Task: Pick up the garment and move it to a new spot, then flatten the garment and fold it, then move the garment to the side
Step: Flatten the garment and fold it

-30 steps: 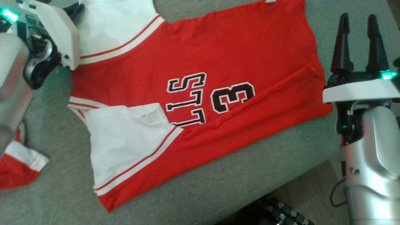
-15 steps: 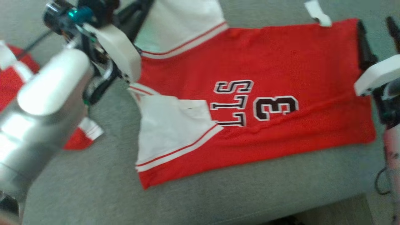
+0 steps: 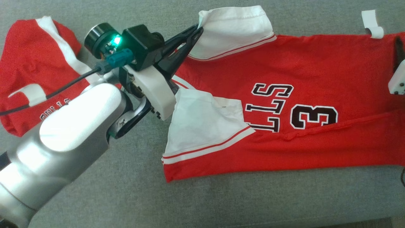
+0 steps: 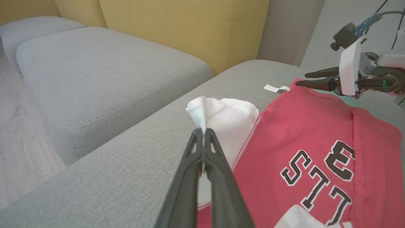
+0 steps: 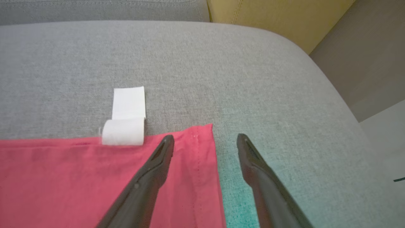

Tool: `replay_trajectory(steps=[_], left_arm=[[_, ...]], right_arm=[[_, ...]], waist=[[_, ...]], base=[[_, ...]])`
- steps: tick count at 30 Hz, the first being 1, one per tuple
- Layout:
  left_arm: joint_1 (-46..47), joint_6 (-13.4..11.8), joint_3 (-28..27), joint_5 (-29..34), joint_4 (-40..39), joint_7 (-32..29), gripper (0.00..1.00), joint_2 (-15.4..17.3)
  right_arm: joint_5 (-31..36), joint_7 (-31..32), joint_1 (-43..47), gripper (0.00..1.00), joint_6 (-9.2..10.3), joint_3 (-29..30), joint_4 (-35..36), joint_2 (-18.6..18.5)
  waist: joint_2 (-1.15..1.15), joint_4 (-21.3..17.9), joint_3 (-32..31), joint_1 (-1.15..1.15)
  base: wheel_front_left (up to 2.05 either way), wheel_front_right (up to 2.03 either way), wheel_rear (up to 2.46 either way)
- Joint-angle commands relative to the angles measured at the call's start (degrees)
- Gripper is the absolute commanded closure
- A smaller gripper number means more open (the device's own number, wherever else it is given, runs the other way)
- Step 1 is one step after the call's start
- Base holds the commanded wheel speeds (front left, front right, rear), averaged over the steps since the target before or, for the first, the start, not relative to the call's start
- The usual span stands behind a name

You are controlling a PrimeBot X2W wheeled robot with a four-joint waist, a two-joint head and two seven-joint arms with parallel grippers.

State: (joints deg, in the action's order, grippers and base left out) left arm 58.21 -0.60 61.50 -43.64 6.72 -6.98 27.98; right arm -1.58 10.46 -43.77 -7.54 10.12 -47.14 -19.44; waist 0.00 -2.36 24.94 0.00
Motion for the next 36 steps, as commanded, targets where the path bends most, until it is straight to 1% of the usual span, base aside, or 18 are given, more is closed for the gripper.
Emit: replay_trajectory(steps=[1,8,13,14,15,16,18,20,27,30,36], left_arm=[[1.47,-0.69,-2.21,0.57,-2.25,-0.28,1.00,2.21],[1.99,-2.07,-2.42,1.09,-4.52,-1.16,1.00,3.09],[2.10,-2.35,-2.69,0.63,-4.97,-1.76,1.00,3.83],[2.17,-2.42,-2.77,0.58,-4.90,-1.83,1.00,3.97],[2.24,-2.50,-2.85,0.56,-4.78,-1.84,1.00,4.07],[2.26,-2.64,-2.93,0.53,-4.59,-1.83,1.00,4.13],[2.27,-2.91,-3.02,0.50,-4.01,-1.88,1.00,4.25],[2.15,-3.58,-3.48,0.39,-2.73,-1.64,1.00,4.66],[3.26,-4.34,-5.74,0.04,0.75,0.43,1.00,5.59],[5.20,-3.83,-6.35,0.90,3.83,1.60,1.00,5.65],[11.08,-1.74,-7.24,2.84,12.26,4.59,1.00,3.82]], right_arm=[[0.76,-0.83,-1.19,0.00,0.05,-0.12,0.57,-1.23],[2.85,-3.42,-4.27,0.00,0.05,0.99,-4.91,-0.77],[4.23,-4.48,-6.07,0.00,0.05,0.07,-8.17,-0.34],[4.22,-4.40,-6.46,0.02,0.05,-0.29,-8.98,-0.28],[4.15,-4.43,-6.79,0.60,0.05,-0.64,-9.77,-0.32],[4.07,-4.63,-7.09,1.00,0.05,-1.02,-10.47,-0.41],[3.38,-5.38,-7.72,1.00,0.05,-1.72,-11.76,-0.61],[1.97,-7.68,-8.74,1.00,0.05,-2.64,-12.40,-0.36],[-1.25,-12.30,-11.51,1.00,0.05,-5.34,-11.45,-0.56],[-3.44,-13.84,-13.26,1.00,0.05,-6.74,-10.40,-0.53],[-9.01,-15.39,-17.62,1.00,0.05,-8.99,-8.18,-0.17]], waist=[[0.00,0.02,0.29,0.00],[0.00,-0.14,1.85,0.00],[0.00,-0.36,2.33,0.00],[0.00,-0.39,2.39,0.00],[0.00,-0.42,2.40,0.00],[0.00,-0.45,2.35,0.00],[0.00,-0.54,2.12,0.00],[0.00,-1.03,1.41,0.00],[0.00,-2.33,0.83,0.00],[0.00,-2.91,1.13,0.00],[0.00,-4.21,2.72,0.00]], base=[[0.00,0.00,0.00],[0.00,0.00,0.00],[0.00,0.00,0.00],[0.00,0.00,0.00],[0.00,0.00,0.00],[0.00,0.00,0.00],[0.00,0.00,0.00],[0.00,0.00,0.00],[0.00,0.00,0.00],[0.00,0.00,0.00],[0.00,0.00,0.00]])
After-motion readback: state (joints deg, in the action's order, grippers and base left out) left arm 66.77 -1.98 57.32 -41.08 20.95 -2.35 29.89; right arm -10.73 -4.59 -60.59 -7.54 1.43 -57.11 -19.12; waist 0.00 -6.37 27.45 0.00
